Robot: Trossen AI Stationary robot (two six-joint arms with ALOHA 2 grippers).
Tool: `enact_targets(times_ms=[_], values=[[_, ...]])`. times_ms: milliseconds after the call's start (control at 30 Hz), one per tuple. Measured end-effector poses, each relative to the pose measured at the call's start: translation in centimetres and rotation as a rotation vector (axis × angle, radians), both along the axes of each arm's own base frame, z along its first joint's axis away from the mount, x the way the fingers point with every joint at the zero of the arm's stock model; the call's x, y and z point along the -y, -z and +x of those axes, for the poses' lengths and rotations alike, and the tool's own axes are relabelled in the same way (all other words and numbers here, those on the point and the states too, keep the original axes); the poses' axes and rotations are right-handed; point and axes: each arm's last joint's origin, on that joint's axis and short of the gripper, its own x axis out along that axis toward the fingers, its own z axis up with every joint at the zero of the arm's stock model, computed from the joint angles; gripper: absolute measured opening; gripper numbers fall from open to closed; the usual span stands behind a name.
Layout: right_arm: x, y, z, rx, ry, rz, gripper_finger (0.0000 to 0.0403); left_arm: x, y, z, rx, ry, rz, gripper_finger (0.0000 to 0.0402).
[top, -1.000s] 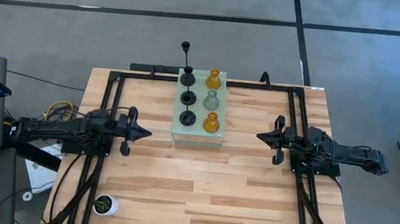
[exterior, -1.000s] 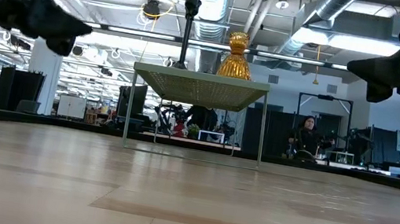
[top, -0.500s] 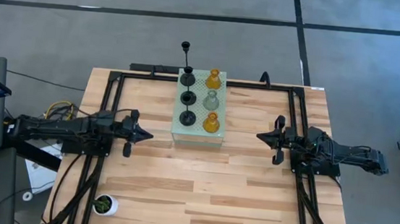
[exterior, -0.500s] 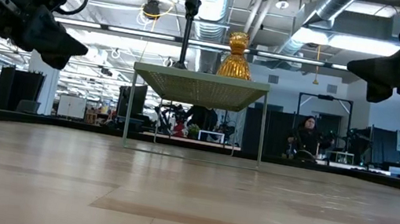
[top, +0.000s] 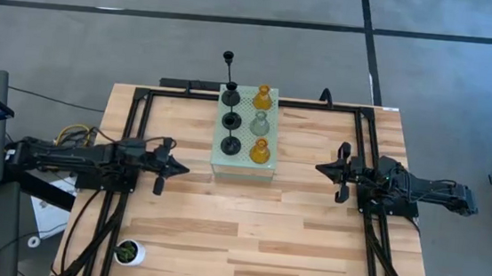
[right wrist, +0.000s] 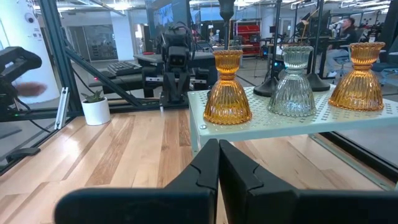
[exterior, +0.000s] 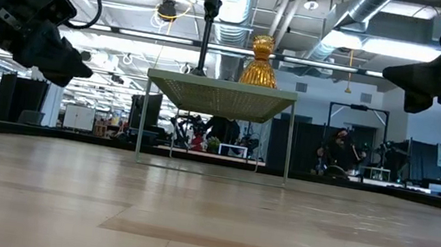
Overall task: Pick & Place candle stick holders
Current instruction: Return to Home Position
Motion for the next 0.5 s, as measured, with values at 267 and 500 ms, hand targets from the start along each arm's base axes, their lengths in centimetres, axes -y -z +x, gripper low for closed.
enact_targets(times_ms=[267,500], values=[[0.0,0.0,0.0,0.0,0.0,0.0,0.0,-0.03,0.42,0.26,-0.046,0.0,-0.004,0.0008],[0.0,0.0,0.0,0.0,0.0,0.0,0.0,-0.04,0.75,0.43,-0.083,0.0,-0.008,0.0008]])
